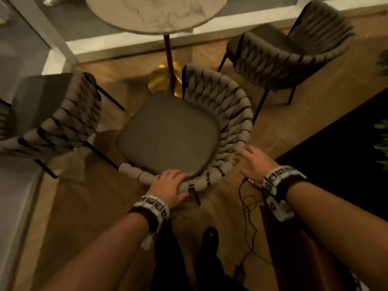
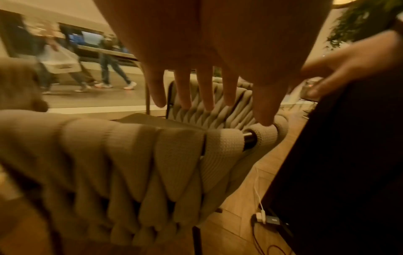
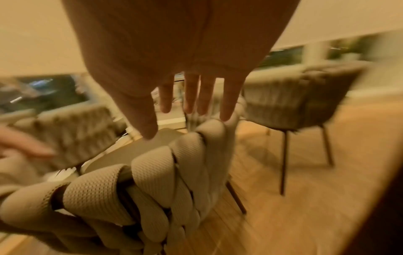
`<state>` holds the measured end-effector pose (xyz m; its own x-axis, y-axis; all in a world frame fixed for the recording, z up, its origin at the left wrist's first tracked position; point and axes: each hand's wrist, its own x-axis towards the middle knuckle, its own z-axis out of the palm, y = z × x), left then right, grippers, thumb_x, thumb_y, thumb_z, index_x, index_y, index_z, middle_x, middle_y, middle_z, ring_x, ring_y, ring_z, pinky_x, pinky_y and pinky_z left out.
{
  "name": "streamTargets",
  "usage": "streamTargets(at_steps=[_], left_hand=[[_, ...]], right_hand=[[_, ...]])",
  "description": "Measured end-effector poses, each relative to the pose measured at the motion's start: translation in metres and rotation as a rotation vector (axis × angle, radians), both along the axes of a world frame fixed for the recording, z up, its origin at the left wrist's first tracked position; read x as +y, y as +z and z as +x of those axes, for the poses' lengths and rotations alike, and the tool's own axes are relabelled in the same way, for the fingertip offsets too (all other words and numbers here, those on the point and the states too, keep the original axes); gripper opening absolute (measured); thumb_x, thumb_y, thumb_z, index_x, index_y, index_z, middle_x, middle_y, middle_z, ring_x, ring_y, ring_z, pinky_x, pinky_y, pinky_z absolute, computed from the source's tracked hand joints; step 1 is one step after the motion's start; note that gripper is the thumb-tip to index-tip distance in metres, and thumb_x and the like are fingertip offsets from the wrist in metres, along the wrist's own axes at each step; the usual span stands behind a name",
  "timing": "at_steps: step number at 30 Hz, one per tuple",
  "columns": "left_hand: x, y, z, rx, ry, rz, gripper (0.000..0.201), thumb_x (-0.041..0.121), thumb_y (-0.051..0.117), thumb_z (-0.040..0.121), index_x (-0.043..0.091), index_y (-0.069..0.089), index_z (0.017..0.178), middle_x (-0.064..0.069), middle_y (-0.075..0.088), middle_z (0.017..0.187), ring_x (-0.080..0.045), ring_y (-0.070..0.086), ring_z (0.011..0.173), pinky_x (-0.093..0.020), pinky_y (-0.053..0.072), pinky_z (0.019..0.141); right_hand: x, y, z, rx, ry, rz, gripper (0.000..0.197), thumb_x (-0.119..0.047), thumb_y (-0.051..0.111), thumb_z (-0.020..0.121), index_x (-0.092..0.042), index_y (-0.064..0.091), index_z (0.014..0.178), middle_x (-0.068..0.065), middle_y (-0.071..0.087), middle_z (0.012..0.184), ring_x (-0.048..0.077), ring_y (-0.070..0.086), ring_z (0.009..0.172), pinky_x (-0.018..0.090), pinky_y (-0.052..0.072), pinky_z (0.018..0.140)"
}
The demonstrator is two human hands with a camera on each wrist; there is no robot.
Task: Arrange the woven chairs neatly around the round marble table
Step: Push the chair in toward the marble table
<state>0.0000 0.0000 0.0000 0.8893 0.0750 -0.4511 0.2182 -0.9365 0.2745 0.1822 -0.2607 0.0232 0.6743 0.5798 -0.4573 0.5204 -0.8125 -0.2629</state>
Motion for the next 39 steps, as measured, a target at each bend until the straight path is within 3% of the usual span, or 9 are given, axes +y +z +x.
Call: streamTargets(at_steps=[3,6,10,13,19,26,31,35,39], left_hand=[[-0.015,-0.020,0.029,0.149,-0.137,-0.004,0.068,0.055,0.057,0.084,0.037,0.029,0.143,0.006,0.041,0.147,-0.022,0.039,0.134,-0.047,0.031,0.108],[-0.019,-0.040,0.033,0.270,-0.204,0.012,0.059,0.043,0.049,0.092,0.031,0.027,0.145,-0.001,0.045,0.146,-0.028,0.047,0.127,-0.048,0.033,0.103],[-0.015,-0.055,0.028,0.229,-0.241,0.061,0.052,0.038,0.043,0.096,0.025,0.029,0.144,-0.003,0.047,0.145,-0.030,0.049,0.126,-0.047,0.035,0.103],[-0.009,-0.057,0.034,0.234,-0.249,0.038,0.049,0.037,0.048,0.094,0.026,0.035,0.140,-0.001,0.050,0.141,-0.029,0.051,0.123,-0.048,0.035,0.100],[0.045,-0.040,0.048,0.173,-0.233,0.069,0.041,0.032,0.049,0.094,0.031,0.044,0.134,0.004,0.056,0.133,-0.026,0.054,0.116,-0.047,0.035,0.100],[0.145,-0.030,0.067,0.173,-0.142,0.234,0.044,0.013,0.041,0.095,0.033,0.049,0.134,-0.001,0.055,0.137,-0.028,0.042,0.129,-0.055,0.013,0.117],[0.214,-0.038,0.074,0.195,-0.128,0.276,0.049,0.014,0.045,0.092,0.040,0.047,0.133,0.008,0.046,0.146,-0.023,0.030,0.139,-0.061,0.005,0.116],[0.223,-0.037,0.077,0.170,-0.017,0.232,0.056,0.016,0.048,0.088,0.038,0.037,0.139,0.006,0.034,0.153,-0.025,0.018,0.145,-0.061,0.009,0.116],[0.191,-0.020,0.077,0.191,-0.097,0.058,0.068,0.033,0.056,0.080,0.037,0.029,0.143,0.007,0.030,0.154,-0.026,0.021,0.144,-0.062,0.017,0.114]], right_hand=[[0.039,-0.016,0.018,-0.021,0.266,-0.091,0.074,-0.047,0.070,0.077,-0.030,0.037,0.141,0.004,0.033,0.148,0.028,0.032,0.136,0.048,0.036,0.108],[0.061,-0.037,0.025,0.031,0.356,-0.332,0.073,-0.055,0.065,0.079,-0.033,0.036,0.142,0.002,0.034,0.151,0.027,0.025,0.141,0.050,0.023,0.114],[0.068,-0.048,0.031,0.050,0.469,-0.525,0.064,-0.055,0.051,0.089,-0.037,0.027,0.146,-0.003,0.030,0.156,0.024,0.017,0.146,0.055,0.006,0.116],[0.067,-0.044,0.033,0.007,0.527,-0.524,0.060,-0.056,0.041,0.092,-0.040,0.022,0.147,-0.005,0.031,0.155,0.026,0.021,0.143,0.054,0.007,0.117],[0.103,-0.044,0.026,-0.067,0.485,-0.424,0.055,-0.059,0.031,0.094,-0.043,0.022,0.145,-0.006,0.039,0.150,0.029,0.034,0.133,0.048,0.017,0.111],[0.185,-0.057,-0.004,-0.055,0.319,-0.290,0.053,-0.063,0.035,0.091,-0.040,0.038,0.139,-0.002,0.048,0.143,0.034,0.043,0.125,0.050,0.024,0.102],[0.217,-0.049,-0.018,-0.025,0.419,-0.179,0.063,-0.049,0.046,0.093,-0.034,0.019,0.149,-0.003,0.036,0.152,0.032,0.040,0.128,0.050,0.023,0.108],[0.217,-0.043,0.007,0.000,0.278,-0.080,0.058,-0.042,0.049,0.092,-0.034,0.029,0.145,0.003,0.043,0.145,0.027,0.041,0.129,0.042,0.036,0.106],[0.195,-0.038,0.045,-0.052,0.131,-0.240,0.073,-0.051,0.061,0.083,-0.036,0.026,0.145,0.003,0.037,0.146,0.030,0.031,0.136,0.048,0.030,0.111]])
